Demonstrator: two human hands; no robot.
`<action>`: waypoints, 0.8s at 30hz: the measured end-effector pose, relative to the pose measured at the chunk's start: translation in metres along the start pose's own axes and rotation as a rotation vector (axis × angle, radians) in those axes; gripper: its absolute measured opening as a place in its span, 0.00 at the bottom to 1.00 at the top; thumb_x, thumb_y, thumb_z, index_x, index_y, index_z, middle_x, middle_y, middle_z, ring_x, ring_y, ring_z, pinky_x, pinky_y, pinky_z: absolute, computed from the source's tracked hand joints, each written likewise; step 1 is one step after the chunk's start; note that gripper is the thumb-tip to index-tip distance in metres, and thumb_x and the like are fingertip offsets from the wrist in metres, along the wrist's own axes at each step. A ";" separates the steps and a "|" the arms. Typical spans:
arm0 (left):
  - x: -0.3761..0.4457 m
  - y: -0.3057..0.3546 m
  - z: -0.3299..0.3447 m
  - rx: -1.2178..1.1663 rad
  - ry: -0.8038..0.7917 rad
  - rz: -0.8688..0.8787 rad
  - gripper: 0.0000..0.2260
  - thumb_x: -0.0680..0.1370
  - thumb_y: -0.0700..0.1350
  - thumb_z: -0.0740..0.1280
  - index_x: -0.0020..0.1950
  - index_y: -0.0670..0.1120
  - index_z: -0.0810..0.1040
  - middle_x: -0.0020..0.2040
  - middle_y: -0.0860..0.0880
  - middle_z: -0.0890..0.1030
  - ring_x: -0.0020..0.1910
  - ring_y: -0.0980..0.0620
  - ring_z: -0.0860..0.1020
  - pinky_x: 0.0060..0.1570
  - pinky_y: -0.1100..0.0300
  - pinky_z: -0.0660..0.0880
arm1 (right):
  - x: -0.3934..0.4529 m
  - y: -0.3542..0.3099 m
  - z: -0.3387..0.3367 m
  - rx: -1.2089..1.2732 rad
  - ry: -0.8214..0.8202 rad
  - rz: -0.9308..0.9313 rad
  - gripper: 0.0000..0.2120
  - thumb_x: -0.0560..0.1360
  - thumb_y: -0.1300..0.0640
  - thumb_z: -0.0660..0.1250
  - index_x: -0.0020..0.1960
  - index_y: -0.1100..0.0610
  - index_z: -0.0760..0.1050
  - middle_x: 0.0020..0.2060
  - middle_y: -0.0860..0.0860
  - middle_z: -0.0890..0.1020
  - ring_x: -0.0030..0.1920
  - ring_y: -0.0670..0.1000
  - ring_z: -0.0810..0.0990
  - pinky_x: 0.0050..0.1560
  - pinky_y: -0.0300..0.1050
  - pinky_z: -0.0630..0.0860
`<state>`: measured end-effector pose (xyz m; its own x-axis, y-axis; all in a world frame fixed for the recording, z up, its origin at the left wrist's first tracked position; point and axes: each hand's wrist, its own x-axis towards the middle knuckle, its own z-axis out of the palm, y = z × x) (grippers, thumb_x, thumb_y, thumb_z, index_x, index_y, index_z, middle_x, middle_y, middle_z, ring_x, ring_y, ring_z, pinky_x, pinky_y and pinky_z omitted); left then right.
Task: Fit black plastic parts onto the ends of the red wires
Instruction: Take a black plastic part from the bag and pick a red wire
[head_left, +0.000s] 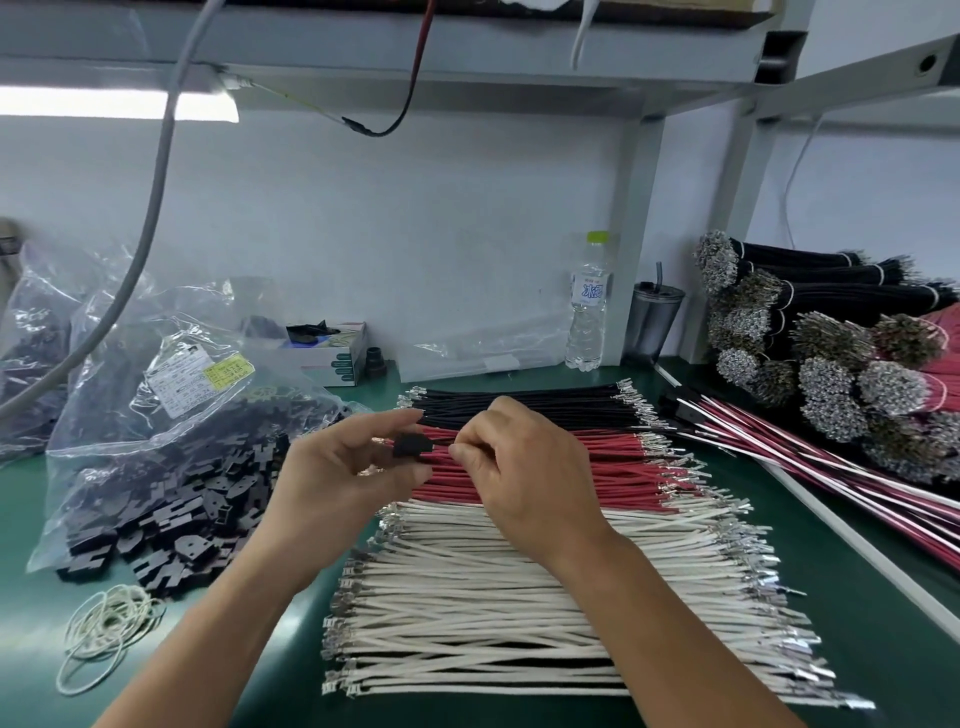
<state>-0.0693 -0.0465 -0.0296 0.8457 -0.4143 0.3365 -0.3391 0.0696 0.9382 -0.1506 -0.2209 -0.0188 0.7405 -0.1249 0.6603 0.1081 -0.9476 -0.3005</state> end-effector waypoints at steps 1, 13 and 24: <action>0.000 0.001 0.000 0.080 0.010 0.054 0.18 0.68 0.34 0.79 0.55 0.49 0.88 0.48 0.46 0.88 0.42 0.42 0.85 0.45 0.51 0.85 | 0.001 0.001 0.000 0.030 0.000 0.008 0.07 0.80 0.46 0.66 0.46 0.47 0.79 0.42 0.41 0.76 0.41 0.42 0.75 0.36 0.36 0.65; -0.003 0.015 -0.007 -0.077 -0.071 -0.063 0.08 0.68 0.44 0.76 0.46 0.45 0.89 0.39 0.37 0.86 0.30 0.47 0.82 0.36 0.58 0.83 | 0.002 -0.001 -0.009 0.185 0.030 -0.093 0.03 0.76 0.52 0.72 0.45 0.51 0.83 0.40 0.42 0.77 0.42 0.43 0.76 0.43 0.43 0.75; 0.006 0.004 -0.007 -0.124 0.011 -0.084 0.09 0.68 0.45 0.77 0.47 0.46 0.89 0.40 0.38 0.86 0.29 0.48 0.82 0.33 0.60 0.81 | 0.004 -0.010 -0.019 -0.108 0.236 -0.306 0.03 0.77 0.53 0.71 0.45 0.52 0.81 0.42 0.45 0.76 0.44 0.48 0.72 0.43 0.41 0.69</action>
<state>-0.0629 -0.0423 -0.0231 0.8738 -0.4134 0.2563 -0.2136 0.1473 0.9658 -0.1613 -0.2174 -0.0003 0.5112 0.1158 0.8516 0.2204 -0.9754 0.0004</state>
